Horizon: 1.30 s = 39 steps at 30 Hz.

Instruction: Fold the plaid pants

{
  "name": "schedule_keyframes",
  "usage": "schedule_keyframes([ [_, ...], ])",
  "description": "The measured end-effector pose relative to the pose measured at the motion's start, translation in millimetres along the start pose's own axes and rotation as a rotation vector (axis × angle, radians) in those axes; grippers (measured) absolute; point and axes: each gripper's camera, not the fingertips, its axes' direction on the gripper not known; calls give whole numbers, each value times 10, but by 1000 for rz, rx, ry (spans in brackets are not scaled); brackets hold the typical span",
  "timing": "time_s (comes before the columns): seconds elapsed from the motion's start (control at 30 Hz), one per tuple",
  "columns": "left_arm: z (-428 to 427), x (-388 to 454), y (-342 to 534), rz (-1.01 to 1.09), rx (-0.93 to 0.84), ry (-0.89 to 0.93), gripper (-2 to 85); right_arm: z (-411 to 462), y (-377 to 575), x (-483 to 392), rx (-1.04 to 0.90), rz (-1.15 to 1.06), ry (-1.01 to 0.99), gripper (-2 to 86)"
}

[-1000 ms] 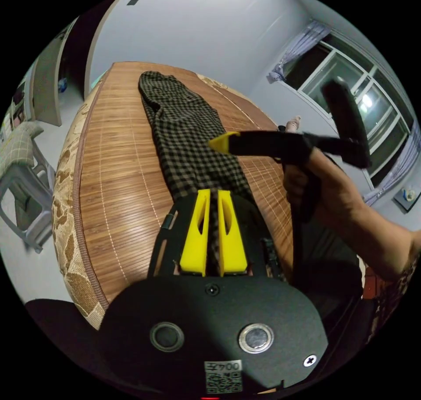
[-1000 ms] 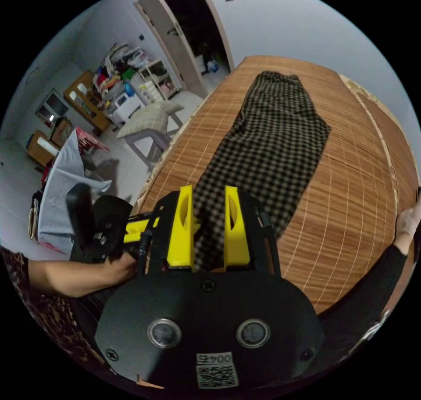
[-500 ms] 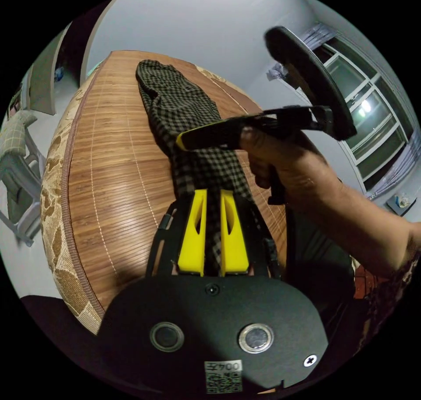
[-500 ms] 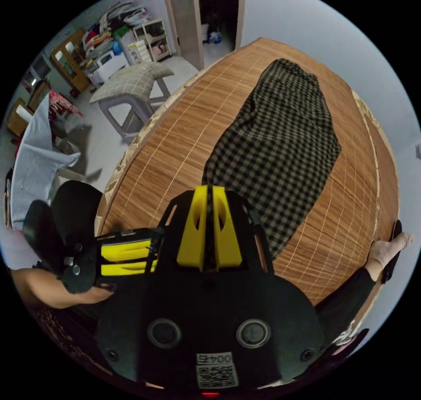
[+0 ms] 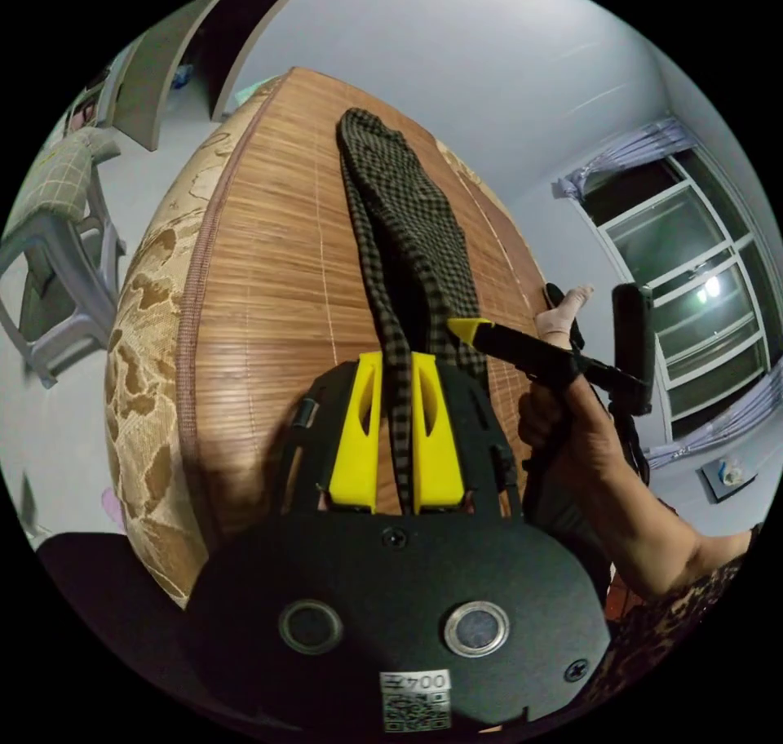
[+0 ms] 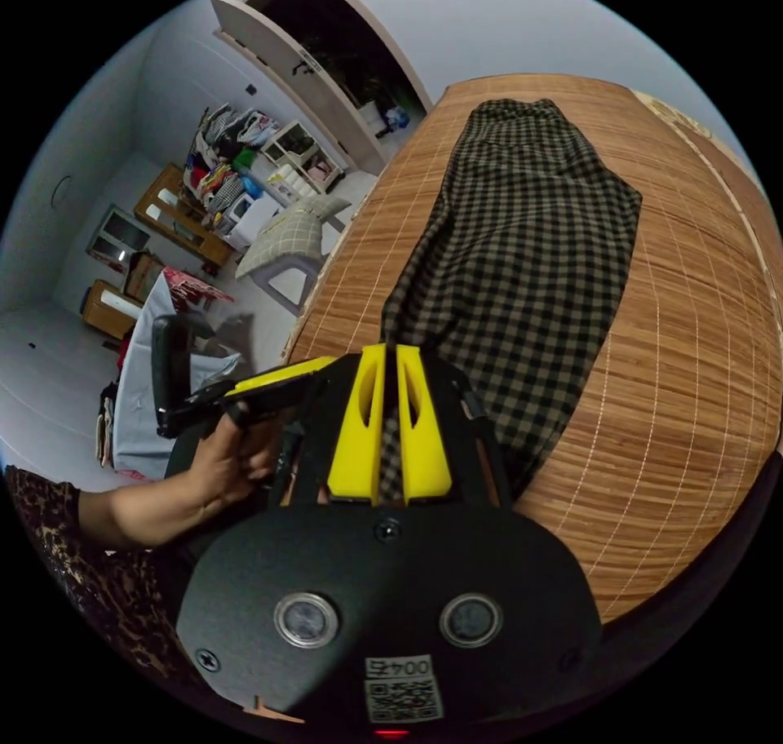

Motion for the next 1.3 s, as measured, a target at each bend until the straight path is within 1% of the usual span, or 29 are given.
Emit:
schedule_keyframes([
  [0.1, 145, 36, -128, 19, -63, -29, 59, -112, 138, -30, 29, -11, 22, 65],
  [0.23, 184, 139, -108, 61, -54, -68, 43, -282, 522, 18, 23, -26, 110, 80],
  [0.3, 184, 134, -102, 48, -49, -67, 32, -293, 723, -6, -3, -59, 166, 87],
  [0.43, 189, 125, -109, 16, -51, -69, 18, -226, 1124, -146, -30, -140, 237, 111],
  [0.53, 200, 160, -114, 11, -60, -87, 14, -130, 1304, -301, -8, -252, 343, 119],
  [0.6, 203, 190, -111, 20, -66, -98, 12, -68, 1363, -361, -28, -301, 396, 117],
  [0.67, 153, 233, -95, 16, -61, -156, 10, -29, 1425, -393, -54, -340, 420, 114],
  [0.77, 49, 197, -13, -3, -39, -206, 9, -98, 1521, -329, -83, -348, 388, 108],
  [0.87, 32, 142, 94, -13, -4, -173, 8, -191, 1630, -204, -73, -329, 333, 99],
  [1.0, 41, 153, 120, 4, -6, -153, 7, -198, 1712, -238, -72, -355, 366, 101],
  [1.1, -10, 95, 158, -16, -17, -86, 7, -271, 1769, -177, -30, -309, 288, 112],
  [1.17, -133, 92, 263, -43, 17, -64, 6, -427, 1803, -106, 10, -263, 217, 110],
  [1.23, -208, 133, 365, -41, 26, -41, 5, -574, 1849, -50, 64, -228, 185, 110],
  [1.3, -267, 249, 466, -2, 47, -33, 4, -657, 1893, -1, 68, -213, 179, 110],
])
